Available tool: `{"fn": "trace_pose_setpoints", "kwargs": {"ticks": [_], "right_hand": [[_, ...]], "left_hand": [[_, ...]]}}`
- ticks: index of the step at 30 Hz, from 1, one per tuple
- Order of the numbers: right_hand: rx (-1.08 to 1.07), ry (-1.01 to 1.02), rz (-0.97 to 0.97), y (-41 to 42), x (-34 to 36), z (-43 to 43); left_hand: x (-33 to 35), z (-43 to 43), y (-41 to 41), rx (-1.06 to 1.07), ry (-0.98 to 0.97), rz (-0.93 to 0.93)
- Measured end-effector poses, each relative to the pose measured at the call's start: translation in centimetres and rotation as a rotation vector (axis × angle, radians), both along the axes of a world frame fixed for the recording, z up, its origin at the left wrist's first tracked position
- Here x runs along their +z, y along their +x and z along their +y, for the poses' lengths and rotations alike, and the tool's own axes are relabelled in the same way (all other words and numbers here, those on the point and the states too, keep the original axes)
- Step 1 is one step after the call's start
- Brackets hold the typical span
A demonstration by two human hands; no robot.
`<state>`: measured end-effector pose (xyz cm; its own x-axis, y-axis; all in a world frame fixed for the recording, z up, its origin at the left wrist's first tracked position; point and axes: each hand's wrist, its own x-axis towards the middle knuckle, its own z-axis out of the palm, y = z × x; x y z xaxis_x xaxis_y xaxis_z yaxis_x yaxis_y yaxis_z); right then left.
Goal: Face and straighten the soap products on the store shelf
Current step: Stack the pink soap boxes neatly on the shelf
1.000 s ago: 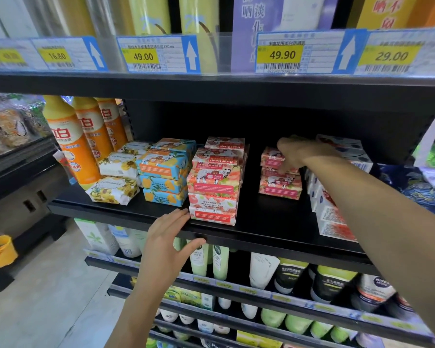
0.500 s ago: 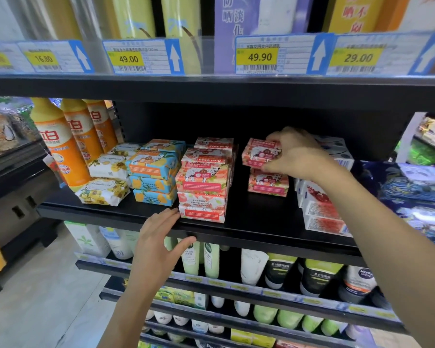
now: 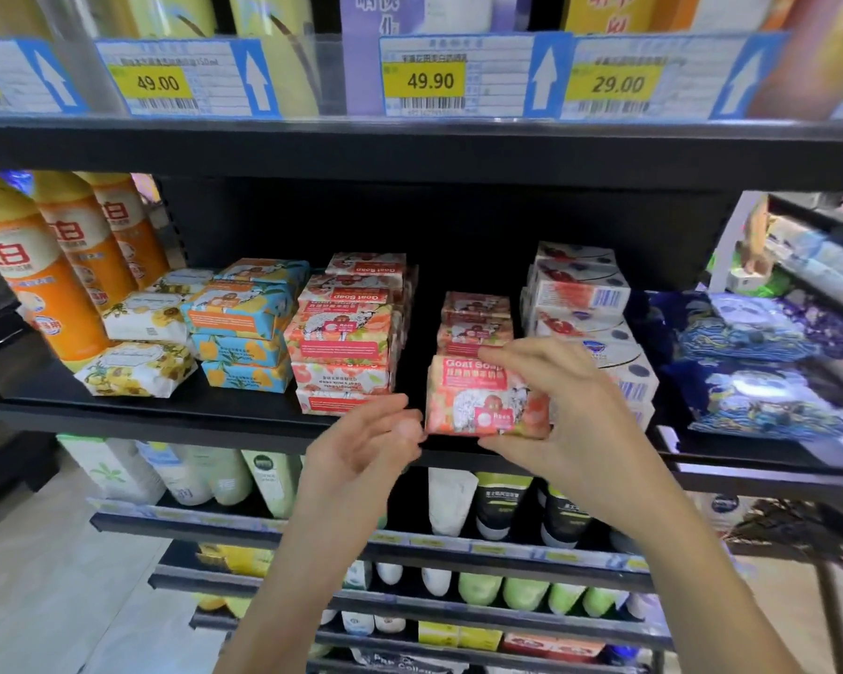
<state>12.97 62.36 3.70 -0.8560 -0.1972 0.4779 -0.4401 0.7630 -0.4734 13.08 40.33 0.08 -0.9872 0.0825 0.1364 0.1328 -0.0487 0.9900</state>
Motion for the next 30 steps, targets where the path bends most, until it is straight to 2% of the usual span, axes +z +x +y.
{"fn": "trace_pose_setpoints", "kwargs": {"ticks": [3,8,14,17,30], "right_hand": [[0.031,-0.012,-0.002,0.7,-1.2,-0.4],[0.038,-0.143,-0.047,1.4,-2.2,-0.8],[0.011,-0.787,-0.292,2.5,-3.2,-1.0],[0.028,-1.005,-0.368,2.8,-3.5,-1.2],[-0.023,-1.166,-0.352,2.7,-4.9,-1.0]], "left_hand": [[0.1,1.8,-0.3,-0.113,0.094,-0.087],[-0.1,2.6,-0.6,-0.086,0.169,-0.123],[-0.1,2.5,-0.8,-0.081,0.167,-0.132],[-0.2,2.6,-0.6,-0.101,0.168,-0.115],[-0.7,3.0,-0.3,-0.108,0.162,-0.103]]}}
